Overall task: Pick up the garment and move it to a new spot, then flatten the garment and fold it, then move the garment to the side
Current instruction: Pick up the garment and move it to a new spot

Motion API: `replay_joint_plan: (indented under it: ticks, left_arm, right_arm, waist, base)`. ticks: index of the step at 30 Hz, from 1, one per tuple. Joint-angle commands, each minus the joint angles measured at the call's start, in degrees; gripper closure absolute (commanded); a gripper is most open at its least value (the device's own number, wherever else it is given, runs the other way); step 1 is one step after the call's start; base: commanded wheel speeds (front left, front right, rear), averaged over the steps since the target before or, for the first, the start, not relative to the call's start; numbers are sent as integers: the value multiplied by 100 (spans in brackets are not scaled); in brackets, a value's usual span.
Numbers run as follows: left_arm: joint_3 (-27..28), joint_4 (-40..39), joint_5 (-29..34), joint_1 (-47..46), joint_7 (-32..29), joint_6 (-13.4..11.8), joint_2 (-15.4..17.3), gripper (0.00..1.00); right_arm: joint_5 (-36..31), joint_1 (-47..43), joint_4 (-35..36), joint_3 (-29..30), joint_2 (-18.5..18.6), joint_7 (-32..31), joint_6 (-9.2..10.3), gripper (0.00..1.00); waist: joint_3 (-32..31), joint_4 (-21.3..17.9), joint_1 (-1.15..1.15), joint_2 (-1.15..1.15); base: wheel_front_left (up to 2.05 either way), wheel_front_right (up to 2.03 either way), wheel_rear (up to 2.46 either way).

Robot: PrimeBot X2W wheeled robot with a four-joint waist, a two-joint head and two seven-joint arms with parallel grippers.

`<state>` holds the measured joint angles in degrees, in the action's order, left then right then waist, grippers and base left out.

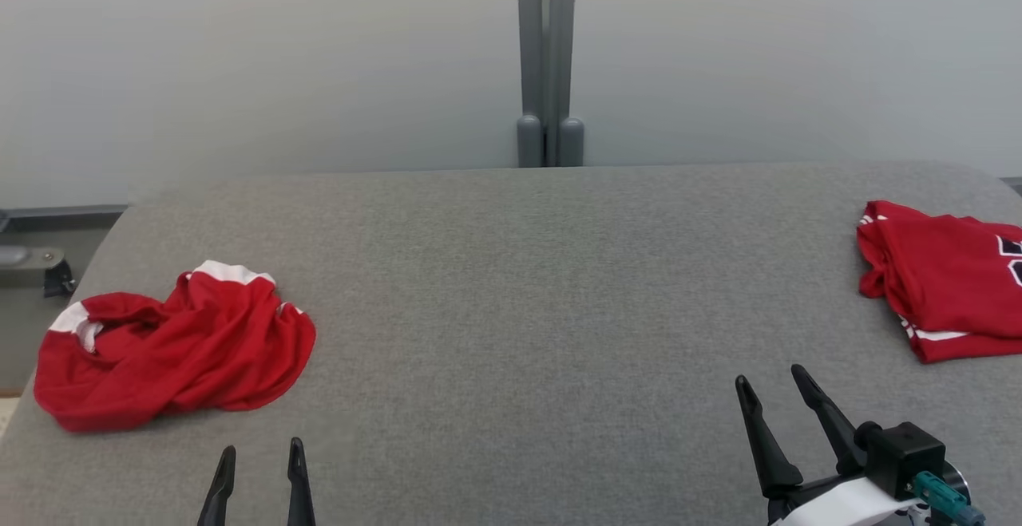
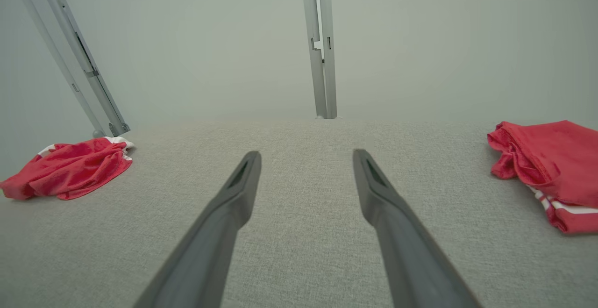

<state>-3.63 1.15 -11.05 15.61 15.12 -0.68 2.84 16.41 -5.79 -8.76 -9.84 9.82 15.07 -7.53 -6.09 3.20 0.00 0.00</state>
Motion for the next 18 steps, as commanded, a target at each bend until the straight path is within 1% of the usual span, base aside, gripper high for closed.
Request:
replay_joint_plan:
  ticks: [1,6,11,18]
  left_arm:
    - [30,-2,-1,-58,2,-16,11,0]
    - [90,10,15,-27,1,-5,11,0]
    - [150,-19,43,52,1,-2,11,0]
    - [206,-62,77,104,2,34,11,0]
  right_arm:
    - [17,-68,5,-1,-7,12,9,0]
    - [30,-82,-11,-24,-35,13,9,0]
    - [64,-79,-16,-27,-62,13,9,0]
    - [59,-99,-33,-51,-109,12,9,0]
  waist:
    - [16,328,0,0]
    - [16,795,0,0]
    - [5,1181,0,0]
    - [37,1566,0,0]
  base:
    - [0,0,0]
    - [0,0,0]
    - [0,0,0]
    - [0,0,0]
